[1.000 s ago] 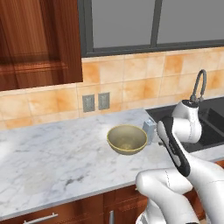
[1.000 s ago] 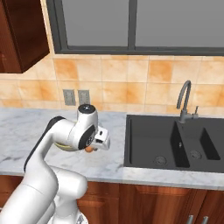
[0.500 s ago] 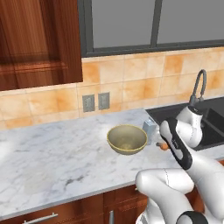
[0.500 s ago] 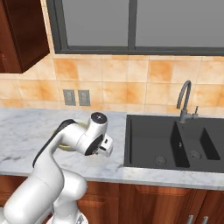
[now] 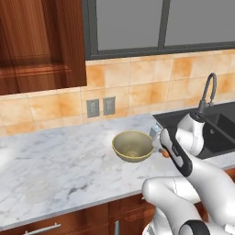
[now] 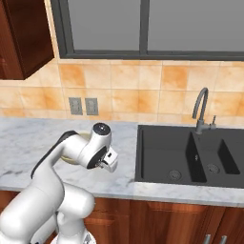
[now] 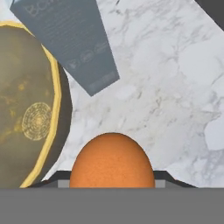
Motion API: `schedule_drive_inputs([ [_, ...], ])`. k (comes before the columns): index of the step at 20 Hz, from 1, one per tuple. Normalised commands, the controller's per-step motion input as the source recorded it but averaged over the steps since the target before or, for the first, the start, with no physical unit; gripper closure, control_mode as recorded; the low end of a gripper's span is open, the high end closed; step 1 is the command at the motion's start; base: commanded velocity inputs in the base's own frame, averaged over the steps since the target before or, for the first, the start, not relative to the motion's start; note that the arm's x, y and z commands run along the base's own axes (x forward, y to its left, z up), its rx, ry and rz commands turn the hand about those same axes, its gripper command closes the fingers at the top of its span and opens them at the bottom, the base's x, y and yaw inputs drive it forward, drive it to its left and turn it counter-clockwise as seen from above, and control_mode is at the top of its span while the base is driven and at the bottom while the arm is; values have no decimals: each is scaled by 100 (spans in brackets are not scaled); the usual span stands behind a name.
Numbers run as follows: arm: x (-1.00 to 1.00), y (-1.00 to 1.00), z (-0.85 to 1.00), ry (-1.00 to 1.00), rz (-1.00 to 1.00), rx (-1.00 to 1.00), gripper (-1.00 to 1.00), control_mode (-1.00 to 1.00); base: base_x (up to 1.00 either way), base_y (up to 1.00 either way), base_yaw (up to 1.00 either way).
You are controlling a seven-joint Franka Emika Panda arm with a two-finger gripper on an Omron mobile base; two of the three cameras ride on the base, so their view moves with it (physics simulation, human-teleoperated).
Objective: Gather the eggs and milk located in the vicinity of the sink area and place them right next to the bowl.
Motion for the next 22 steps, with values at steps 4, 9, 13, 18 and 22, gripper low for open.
schedule_drive_inputs([
  [4,11,3,-32,0,-8,0,100,-100,0,0,0],
  [9,22,0,-24,0,-10,0,100,-100,0,0,0],
  [13,0,1,-1,0,-4,0,100,-100,0,0,0],
  [18,0,2,0,3,0,0,100,-100,0,0,0],
  [22,0,11,0,6,0,0,-100,-100,0,0,0],
])
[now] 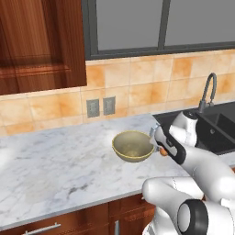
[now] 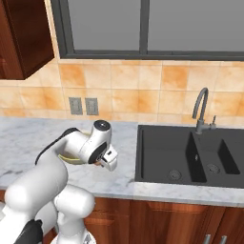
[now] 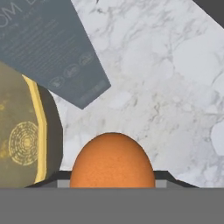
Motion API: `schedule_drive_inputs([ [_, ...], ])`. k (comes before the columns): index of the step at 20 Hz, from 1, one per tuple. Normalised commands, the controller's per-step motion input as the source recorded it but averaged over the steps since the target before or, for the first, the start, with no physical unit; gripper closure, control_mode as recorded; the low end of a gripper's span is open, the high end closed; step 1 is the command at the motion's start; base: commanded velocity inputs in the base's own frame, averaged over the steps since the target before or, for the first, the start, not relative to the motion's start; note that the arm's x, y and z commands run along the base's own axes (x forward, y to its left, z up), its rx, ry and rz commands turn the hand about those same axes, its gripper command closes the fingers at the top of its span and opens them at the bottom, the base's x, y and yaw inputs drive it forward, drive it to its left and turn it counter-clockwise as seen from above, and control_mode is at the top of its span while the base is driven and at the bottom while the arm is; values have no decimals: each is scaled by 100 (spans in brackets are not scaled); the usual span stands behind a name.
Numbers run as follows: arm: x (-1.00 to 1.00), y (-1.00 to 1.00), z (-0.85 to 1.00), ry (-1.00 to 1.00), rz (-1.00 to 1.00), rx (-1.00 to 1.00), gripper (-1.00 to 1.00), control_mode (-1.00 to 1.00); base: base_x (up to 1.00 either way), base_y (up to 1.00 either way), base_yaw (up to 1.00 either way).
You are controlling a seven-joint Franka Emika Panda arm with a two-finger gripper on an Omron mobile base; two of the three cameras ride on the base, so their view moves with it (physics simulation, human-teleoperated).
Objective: Gather the eggs and milk located in the vicinity of the sink area and place them right next to the bowl.
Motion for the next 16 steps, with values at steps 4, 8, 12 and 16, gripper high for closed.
schedule_drive_inputs([
  [4,0,1,0,2,0,0,-100,-100,0,0,0],
  [8,0,0,0,1,0,0,-100,-100,0,0,0],
  [12,0,0,0,1,0,0,-100,-100,0,0,0],
  [16,-40,-4,42,-5,0,0,-100,-100,0,0,0],
])
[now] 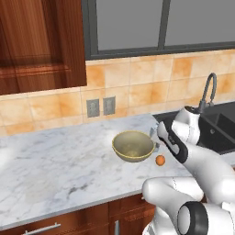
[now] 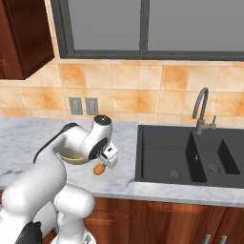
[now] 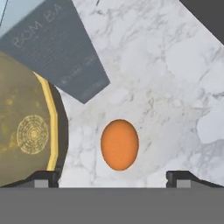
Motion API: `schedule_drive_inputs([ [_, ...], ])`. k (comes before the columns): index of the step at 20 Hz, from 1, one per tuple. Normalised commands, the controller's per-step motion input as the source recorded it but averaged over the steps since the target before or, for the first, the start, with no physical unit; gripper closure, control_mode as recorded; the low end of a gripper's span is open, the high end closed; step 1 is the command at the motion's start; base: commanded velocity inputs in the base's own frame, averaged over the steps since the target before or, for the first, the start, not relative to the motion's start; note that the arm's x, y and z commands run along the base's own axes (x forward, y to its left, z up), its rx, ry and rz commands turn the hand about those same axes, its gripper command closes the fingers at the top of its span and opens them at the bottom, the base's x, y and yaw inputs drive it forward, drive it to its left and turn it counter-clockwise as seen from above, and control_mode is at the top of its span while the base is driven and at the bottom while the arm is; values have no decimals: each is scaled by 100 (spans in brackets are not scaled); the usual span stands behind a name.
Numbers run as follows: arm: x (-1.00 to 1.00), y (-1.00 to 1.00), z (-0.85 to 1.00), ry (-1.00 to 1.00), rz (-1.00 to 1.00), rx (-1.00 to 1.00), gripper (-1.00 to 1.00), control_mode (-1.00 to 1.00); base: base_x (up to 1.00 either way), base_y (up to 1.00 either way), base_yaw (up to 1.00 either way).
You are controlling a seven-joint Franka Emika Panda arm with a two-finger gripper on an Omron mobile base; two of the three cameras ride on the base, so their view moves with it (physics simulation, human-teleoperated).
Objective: Gather the eggs and milk located in the vicinity of the sink area and place them right next to the bowl.
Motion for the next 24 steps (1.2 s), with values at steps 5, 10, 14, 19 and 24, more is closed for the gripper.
schedule_drive_inputs([
  [5,-100,-31,46,-7,-1,-1,-100,-100,0,0,0],
  [10,-98,-26,19,0,5,-23,-100,-100,0,0,0],
  [14,-38,66,48,0,28,-25,-100,-100,0,0,0],
  [19,-16,42,3,0,19,-3,-100,-100,0,0,0],
  [24,0,0,0,0,0,0,-100,-100,0,0,0],
])
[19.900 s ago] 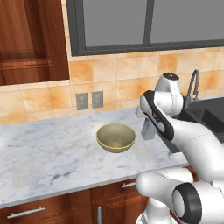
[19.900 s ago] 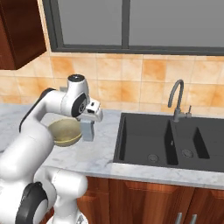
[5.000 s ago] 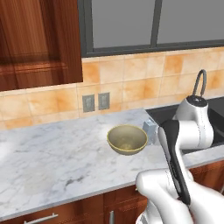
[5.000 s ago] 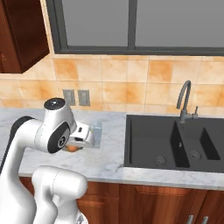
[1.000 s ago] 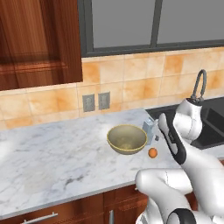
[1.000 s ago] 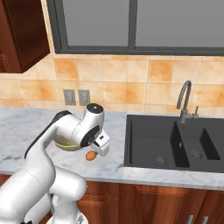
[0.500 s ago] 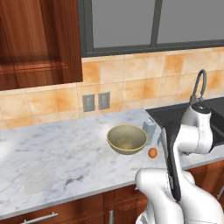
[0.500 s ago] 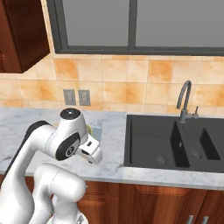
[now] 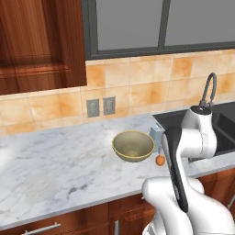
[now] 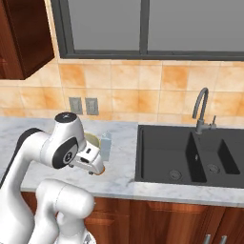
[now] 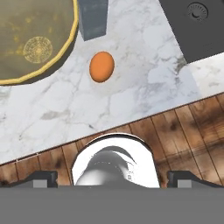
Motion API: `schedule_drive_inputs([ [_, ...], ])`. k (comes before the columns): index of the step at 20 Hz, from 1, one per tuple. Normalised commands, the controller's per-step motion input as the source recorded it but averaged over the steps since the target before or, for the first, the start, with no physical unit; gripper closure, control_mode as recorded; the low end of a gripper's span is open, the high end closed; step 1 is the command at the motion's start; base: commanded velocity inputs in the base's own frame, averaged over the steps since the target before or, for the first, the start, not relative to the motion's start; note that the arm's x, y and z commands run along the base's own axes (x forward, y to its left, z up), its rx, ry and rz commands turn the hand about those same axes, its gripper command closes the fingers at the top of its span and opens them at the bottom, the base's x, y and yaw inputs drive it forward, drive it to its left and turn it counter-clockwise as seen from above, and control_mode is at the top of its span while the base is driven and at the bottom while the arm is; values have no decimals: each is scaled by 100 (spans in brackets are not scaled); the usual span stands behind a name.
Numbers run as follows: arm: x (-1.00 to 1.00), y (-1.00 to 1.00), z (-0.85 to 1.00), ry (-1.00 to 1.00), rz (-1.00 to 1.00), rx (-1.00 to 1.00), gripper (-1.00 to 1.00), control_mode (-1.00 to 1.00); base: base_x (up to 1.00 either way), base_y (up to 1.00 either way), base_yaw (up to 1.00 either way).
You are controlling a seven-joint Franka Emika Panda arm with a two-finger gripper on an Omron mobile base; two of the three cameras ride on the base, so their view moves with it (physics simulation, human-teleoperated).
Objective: Gather the eggs and milk located in the vicinity of the sink area and place them right next to the bowl.
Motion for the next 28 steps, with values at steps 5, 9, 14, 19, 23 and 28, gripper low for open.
schedule_drive_inputs([
  [5,-26,0,0,0,0,0,-100,-100,0,0,0],
  [9,0,0,0,0,0,0,-100,100,-71,-33,0],
  [14,0,0,0,0,0,0,-100,100,-41,-100,-1],
  [19,0,0,0,0,0,0,-100,100,0,-100,5],
  [23,0,0,0,0,0,0,-100,100,1,-100,2],
  [28,0,0,0,0,0,0,-100,100,13,-100,0],
])
